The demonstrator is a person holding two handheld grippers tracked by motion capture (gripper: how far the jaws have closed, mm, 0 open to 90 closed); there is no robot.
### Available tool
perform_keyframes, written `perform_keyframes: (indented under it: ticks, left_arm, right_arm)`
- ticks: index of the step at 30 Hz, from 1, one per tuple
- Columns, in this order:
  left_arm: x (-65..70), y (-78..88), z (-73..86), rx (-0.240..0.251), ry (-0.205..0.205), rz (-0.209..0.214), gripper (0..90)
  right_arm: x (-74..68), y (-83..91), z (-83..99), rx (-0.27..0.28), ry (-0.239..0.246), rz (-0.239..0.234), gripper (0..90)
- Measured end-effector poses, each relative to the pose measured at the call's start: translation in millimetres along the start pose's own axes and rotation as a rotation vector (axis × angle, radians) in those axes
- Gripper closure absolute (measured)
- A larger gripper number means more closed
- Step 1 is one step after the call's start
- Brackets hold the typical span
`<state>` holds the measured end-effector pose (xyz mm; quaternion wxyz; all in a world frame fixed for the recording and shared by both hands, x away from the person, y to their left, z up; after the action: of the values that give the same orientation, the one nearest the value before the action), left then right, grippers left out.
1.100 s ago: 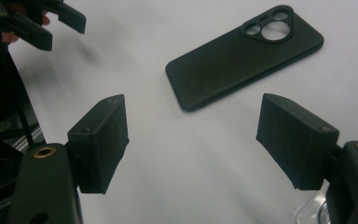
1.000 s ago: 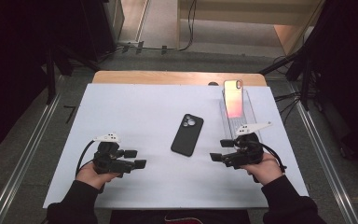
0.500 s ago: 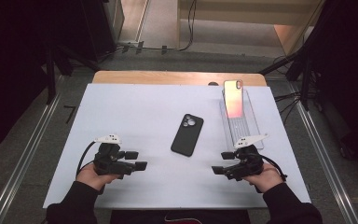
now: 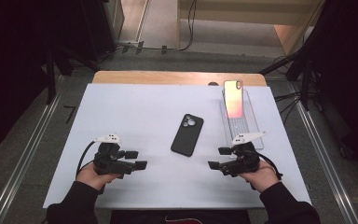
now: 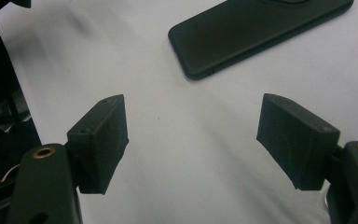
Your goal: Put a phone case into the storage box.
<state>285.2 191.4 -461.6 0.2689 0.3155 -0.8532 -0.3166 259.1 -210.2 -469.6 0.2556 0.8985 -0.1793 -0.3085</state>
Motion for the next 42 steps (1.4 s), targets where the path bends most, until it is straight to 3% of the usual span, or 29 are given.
perform_keyframes:
  ticks: [3, 11, 30, 35, 42]
  left_arm:
    - [0.4, 0.2, -0.3, 0.003, -0.003, 0.004, 31.2]
    - [-0.7, -0.8, -0.5, 0.001, 0.002, 0.005, 31.2]
    - [-2.0, 0.4, -0.1, 0.000, 0.003, -0.003, 31.2]
    - [-2.3, 0.5, 0.1, 0.001, 0.004, -0.004, 31.2]
    - [-3.0, 1.1, 0.6, 0.006, 0.006, -0.003, 31.2]
  right_arm:
    - [0.4, -3.0, -7.4, 0.003, -0.040, 0.005, 21.8]
    - [-1.9, -10.2, -26.7, 0.022, -0.027, 0.036, 21.8]
    - [7.1, -44.3, -69.2, 0.021, -0.027, 0.034, 22.0]
    - [10.7, -58.3, -83.9, 0.013, -0.026, 0.013, 22.4]
    - [15.3, -78.2, -100.3, 0.003, -0.016, 0.020, 22.4]
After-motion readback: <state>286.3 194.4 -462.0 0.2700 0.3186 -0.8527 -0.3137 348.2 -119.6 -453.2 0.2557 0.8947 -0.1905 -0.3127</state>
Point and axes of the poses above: each handheld gripper's, and its own axes: y roughly backward along the jaws, z roughly out of its underside, x roughly to its right, the point moved 1 cm from there along -y, roughly forward along the jaws, and after that the axes turned 14 degrees about -z, right-handed, at the moved point
